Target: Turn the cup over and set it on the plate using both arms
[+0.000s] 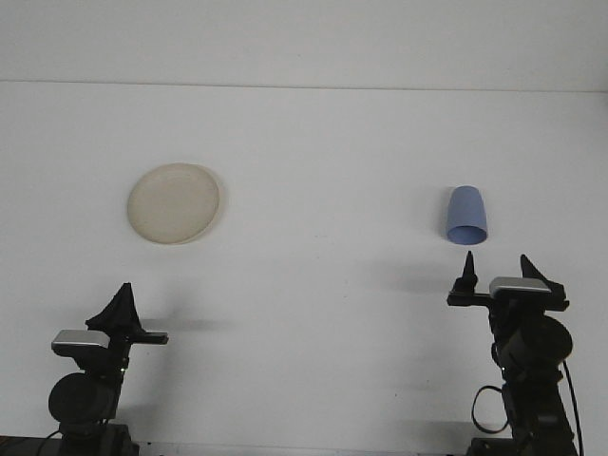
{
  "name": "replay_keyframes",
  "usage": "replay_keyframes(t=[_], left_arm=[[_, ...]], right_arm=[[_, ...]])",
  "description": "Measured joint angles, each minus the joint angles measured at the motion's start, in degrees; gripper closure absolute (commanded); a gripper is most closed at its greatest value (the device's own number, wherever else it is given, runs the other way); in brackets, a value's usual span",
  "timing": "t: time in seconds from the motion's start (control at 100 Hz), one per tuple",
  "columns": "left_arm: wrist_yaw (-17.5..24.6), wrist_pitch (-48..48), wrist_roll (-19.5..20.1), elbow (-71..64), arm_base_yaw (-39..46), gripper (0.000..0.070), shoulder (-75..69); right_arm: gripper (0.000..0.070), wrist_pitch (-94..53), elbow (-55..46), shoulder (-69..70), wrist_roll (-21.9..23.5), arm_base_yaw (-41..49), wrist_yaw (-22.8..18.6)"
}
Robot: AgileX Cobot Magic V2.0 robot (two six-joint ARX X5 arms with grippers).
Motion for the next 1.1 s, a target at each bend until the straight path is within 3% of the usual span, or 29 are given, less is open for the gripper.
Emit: replay_keyframes(t=[0.23, 0.42, 0.6, 0.97, 1.03, 1.1], left_arm=[[0.0, 0.0, 0.0, 0.0, 0.0, 0.0688, 0.0], [0.0, 0.0, 0.0, 0.0, 0.0, 0.0688, 0.0], [0.0, 0.0, 0.0, 0.0, 0.0, 0.0688, 0.0], [0.0, 0.0, 0.0, 0.0, 0.0, 0.0688, 0.0], [0.0, 0.0, 0.0, 0.0, 0.0, 0.0688, 0.0], [0.0, 0.0, 0.0, 0.0, 0.0, 0.0688, 0.0]], right_arm=[[0.0066, 15.7, 0.0, 19.0, -5.7, -2.1, 0.2], [0.0067, 26.7, 0.0, 34.3, -7.3, -5.6, 0.0], [0.0069, 38.8, 0.4, 46.0, -8.8, -8.0, -3.4], [0.0073, 42.4, 15.0, 64.2, -10.5, -10.0, -5.9], [0.0143, 42.4, 16.8, 65.8, -10.7, -10.2, -5.9], [0.0329, 42.4, 17.8, 66.6, -10.7, -10.3, -5.9]])
